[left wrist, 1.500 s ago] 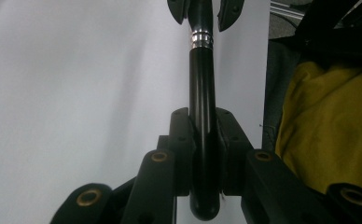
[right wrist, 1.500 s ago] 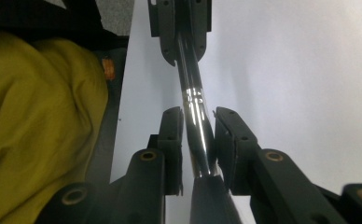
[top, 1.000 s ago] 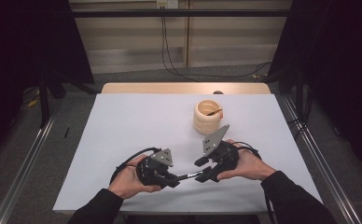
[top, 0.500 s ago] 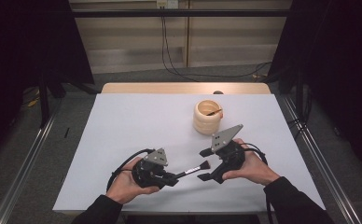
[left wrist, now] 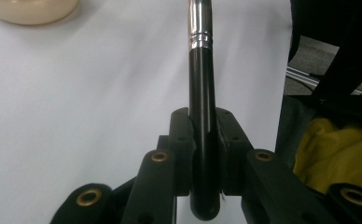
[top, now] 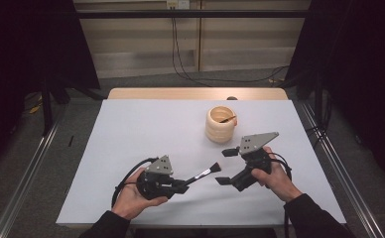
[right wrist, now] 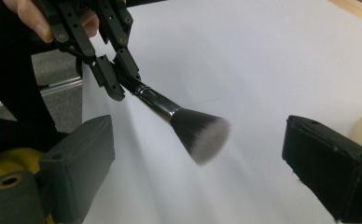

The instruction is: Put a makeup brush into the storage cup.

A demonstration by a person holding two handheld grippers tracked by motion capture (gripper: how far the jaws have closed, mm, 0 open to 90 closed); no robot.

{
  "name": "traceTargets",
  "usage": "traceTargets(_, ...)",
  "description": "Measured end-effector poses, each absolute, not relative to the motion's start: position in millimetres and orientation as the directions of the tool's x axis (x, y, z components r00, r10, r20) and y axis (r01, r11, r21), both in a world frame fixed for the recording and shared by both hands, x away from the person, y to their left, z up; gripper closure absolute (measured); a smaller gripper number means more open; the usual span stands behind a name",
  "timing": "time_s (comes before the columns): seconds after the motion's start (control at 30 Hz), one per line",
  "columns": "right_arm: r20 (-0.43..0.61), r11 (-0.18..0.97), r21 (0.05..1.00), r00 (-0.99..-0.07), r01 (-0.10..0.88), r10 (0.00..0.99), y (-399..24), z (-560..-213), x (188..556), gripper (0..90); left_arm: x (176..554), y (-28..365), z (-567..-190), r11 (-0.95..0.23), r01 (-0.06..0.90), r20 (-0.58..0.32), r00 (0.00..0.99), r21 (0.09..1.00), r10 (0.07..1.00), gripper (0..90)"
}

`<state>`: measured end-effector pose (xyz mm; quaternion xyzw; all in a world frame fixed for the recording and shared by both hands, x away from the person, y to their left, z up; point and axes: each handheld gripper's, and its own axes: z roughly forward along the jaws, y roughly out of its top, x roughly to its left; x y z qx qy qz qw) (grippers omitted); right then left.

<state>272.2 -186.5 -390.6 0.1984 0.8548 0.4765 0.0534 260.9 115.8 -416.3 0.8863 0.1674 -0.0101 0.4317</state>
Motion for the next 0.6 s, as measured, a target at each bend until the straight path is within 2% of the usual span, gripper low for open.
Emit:
traceTargets(0.17,0.101,0.429,0.850,-0.894,0.306,0.437,-191,-393,270,10.9,259,119,-414,-0.557,0.294,-0.150,0.945,0.777,0.290,79.3)
traceTargets(0.6,0.137,0.306,0.911,-0.901,0.278,0.412,-199,-393,262,11.4,257,122,-409,-0.464,0.294,-0.154,0.936,0.836,0.316,79.4)
